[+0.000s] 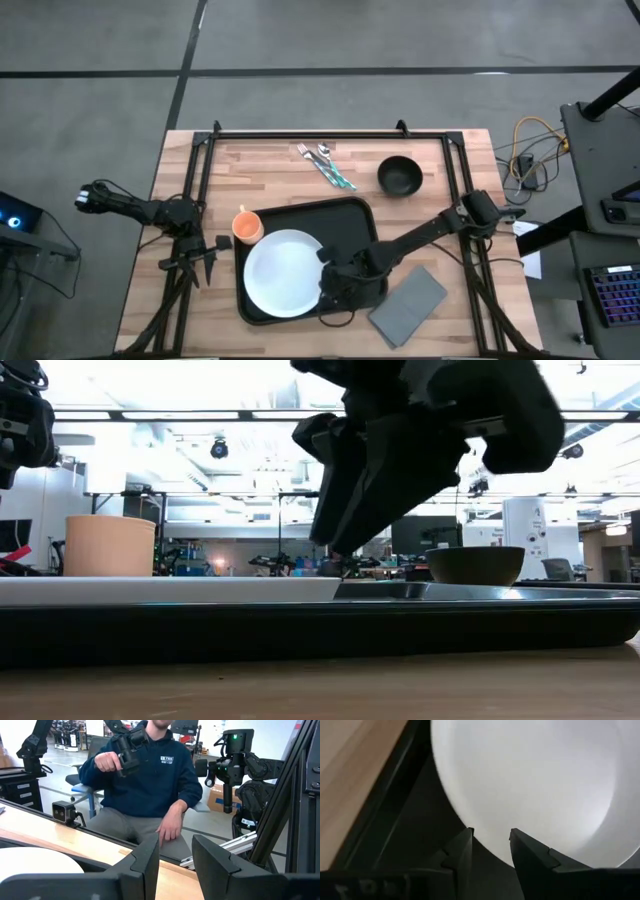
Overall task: Set up tray
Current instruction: Put the black bowl on the white plate
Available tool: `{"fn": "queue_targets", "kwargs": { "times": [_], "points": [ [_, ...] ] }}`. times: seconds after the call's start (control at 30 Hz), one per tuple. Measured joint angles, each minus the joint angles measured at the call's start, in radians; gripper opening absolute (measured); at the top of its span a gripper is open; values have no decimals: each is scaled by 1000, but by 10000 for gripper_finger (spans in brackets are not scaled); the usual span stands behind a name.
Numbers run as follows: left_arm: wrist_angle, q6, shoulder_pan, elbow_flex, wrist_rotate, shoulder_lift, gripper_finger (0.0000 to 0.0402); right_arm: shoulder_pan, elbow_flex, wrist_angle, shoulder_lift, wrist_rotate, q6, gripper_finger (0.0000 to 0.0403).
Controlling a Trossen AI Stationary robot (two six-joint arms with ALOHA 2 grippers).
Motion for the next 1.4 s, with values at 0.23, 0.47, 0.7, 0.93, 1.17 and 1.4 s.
{"fn": "queue_targets", "kwargs": {
  "times": [0.23, 0.47, 0.7, 0.93, 1.17, 1.4],
  "points": [
    [0, 0, 0, 0, 0, 0, 98, -99, -2, 8, -3, -5, 0, 126],
    [0, 0, 0, 0, 0, 0, 98, -196, -26, 8, -7, -6, -2, 129],
    [0, 0, 0, 0, 0, 0, 98, -309, -43, 11, -26, -5, -29, 118],
    [0, 0, 0, 0, 0, 0, 98, -421, -49, 27, -66, -5, -49, 115],
    [0, 0, 0, 0, 0, 0, 98, -535, -49, 42, -78, -6, -61, 117],
    [0, 0, 0, 0, 0, 0, 98, -647, -49, 81, -79, -6, -60, 109]
  ]
}}
